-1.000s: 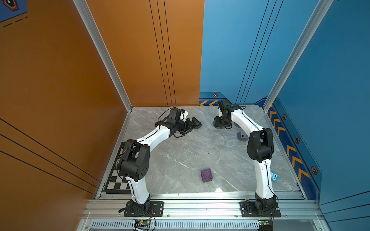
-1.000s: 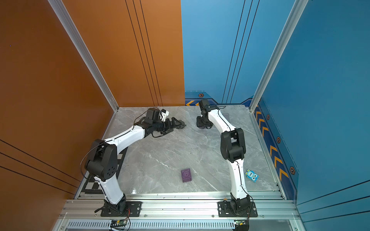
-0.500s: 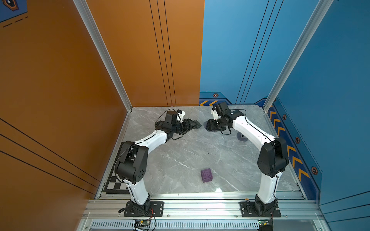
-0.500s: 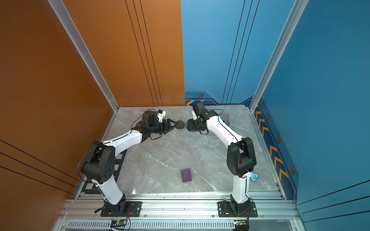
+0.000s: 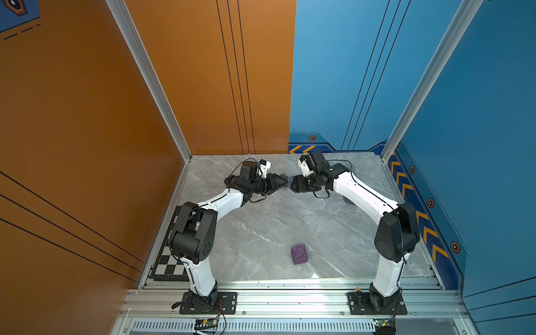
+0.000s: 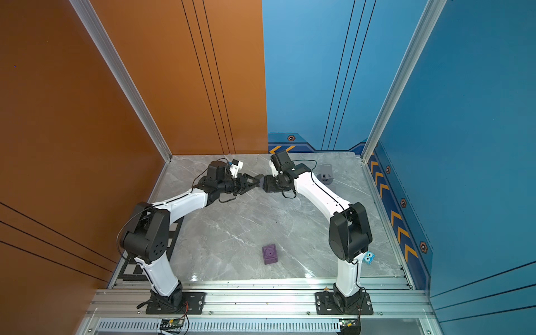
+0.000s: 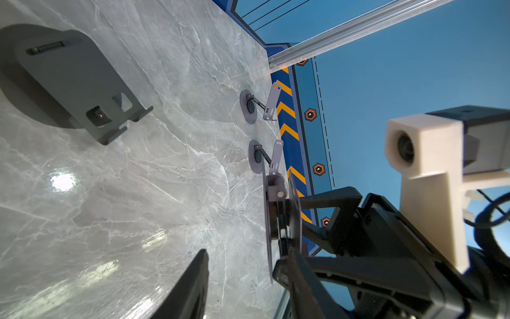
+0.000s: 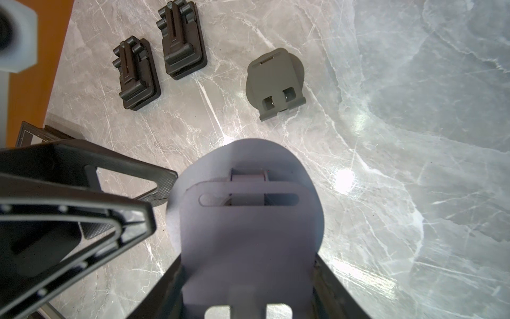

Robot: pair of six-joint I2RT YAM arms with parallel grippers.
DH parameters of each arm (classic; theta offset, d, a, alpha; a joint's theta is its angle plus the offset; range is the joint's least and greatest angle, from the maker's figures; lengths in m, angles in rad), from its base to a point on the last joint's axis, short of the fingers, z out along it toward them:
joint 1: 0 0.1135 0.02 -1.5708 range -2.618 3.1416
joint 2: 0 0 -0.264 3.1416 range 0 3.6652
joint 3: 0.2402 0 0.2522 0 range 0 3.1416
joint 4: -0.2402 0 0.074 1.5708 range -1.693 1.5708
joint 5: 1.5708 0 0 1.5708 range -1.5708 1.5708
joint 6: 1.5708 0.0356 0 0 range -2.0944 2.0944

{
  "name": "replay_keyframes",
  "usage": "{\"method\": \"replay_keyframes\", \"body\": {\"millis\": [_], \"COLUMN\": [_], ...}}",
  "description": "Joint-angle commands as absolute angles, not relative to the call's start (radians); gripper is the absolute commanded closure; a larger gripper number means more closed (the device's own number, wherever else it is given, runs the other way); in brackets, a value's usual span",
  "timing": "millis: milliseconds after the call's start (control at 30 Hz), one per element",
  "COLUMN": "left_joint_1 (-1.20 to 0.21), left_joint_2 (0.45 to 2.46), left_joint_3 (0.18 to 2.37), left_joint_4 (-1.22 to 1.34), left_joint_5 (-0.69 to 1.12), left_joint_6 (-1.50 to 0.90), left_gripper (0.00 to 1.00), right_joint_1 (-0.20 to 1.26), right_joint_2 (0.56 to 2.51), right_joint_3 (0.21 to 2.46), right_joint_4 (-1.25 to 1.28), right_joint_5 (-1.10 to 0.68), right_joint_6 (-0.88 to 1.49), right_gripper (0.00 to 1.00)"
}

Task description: Open the phone stand

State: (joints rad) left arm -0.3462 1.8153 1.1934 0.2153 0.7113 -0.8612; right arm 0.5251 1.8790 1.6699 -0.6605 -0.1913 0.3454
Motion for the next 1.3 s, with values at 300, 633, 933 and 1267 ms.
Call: {"method": "replay_keyframes", "body": {"millis": [300,633,933,1267], "left_joint_1": [-0.349,-0.383,-0.381,-0.380], "left_joint_2": [1.878,1.923,1.917,1.881], "left_joint_3": [1.204,1.235,1.219,1.108], "left_joint_4": [0.224,0.225,0.225,0.222], "left_joint_5": [0.775,0.820,0.821,0.773], "left_joint_6": [-0.860,-0.868,-0.833,-0.726], "left_gripper": [0.64,1.00,1.00,1.00], "right_joint_1": [0.548,0.561,0.548,0.525], "right_joint_2": [1.860,1.905,1.965,2.057], "right_joint_3": [1.731,1.789,1.925,2.130], "right_joint_4": [-0.638,-0.658,-0.742,-0.930], "right_joint_5": [-0.194,-0.218,-0.241,-0.277], "right_joint_6": [0.327,0.321,0.308,0.295], "right_gripper": [0.86,0.86,0.86,0.83]}}
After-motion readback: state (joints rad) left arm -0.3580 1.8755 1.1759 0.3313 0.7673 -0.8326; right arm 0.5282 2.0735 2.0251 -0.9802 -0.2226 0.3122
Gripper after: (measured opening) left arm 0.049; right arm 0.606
